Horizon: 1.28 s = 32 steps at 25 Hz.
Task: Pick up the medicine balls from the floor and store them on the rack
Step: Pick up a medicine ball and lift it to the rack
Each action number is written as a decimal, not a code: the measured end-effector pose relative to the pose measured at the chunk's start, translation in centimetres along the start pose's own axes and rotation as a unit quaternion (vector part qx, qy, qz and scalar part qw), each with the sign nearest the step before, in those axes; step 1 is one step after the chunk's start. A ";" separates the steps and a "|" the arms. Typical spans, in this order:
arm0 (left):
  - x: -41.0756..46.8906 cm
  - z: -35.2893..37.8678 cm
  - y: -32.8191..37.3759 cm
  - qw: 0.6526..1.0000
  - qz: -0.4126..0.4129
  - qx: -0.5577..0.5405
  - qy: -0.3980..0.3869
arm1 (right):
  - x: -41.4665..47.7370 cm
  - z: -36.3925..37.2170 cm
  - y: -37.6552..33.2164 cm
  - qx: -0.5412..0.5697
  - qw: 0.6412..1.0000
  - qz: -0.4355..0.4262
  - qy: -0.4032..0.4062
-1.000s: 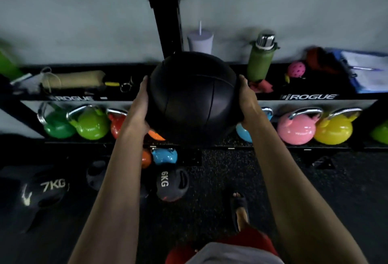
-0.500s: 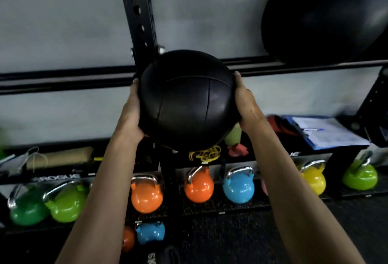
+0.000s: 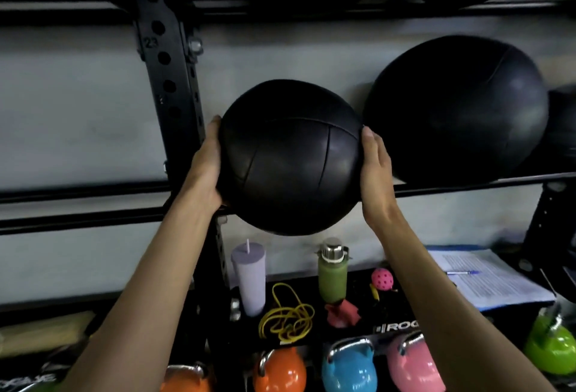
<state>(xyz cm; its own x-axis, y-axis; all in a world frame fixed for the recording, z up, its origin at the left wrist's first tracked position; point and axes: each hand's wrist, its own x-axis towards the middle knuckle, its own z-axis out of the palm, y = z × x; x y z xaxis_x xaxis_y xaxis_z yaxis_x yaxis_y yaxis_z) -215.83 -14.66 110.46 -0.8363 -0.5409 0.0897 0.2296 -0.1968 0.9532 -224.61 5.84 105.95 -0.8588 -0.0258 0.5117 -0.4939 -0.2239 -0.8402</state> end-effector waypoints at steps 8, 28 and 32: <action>5.9 6.2 0.2 0.998 0.005 0.061 0.012 | 6.5 -2.5 3.5 -0.090 0.974 -0.209 0.021; 12.1 6.3 -5.9 0.962 0.147 0.223 -0.050 | 16.8 -0.8 8.1 -0.216 0.951 -0.222 -0.008; 10.5 5.5 -6.1 0.951 0.189 0.241 -0.044 | 14.9 -0.5 7.6 -0.250 0.942 -0.221 0.019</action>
<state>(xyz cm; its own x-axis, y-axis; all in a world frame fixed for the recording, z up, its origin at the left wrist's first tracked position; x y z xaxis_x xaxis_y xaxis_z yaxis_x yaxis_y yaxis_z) -228.74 -14.59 107.23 -0.7829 -0.4241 0.4551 0.2838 0.4076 0.8680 -241.24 4.28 107.14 -0.5534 -0.0009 0.8329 -0.7989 0.2834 -0.5305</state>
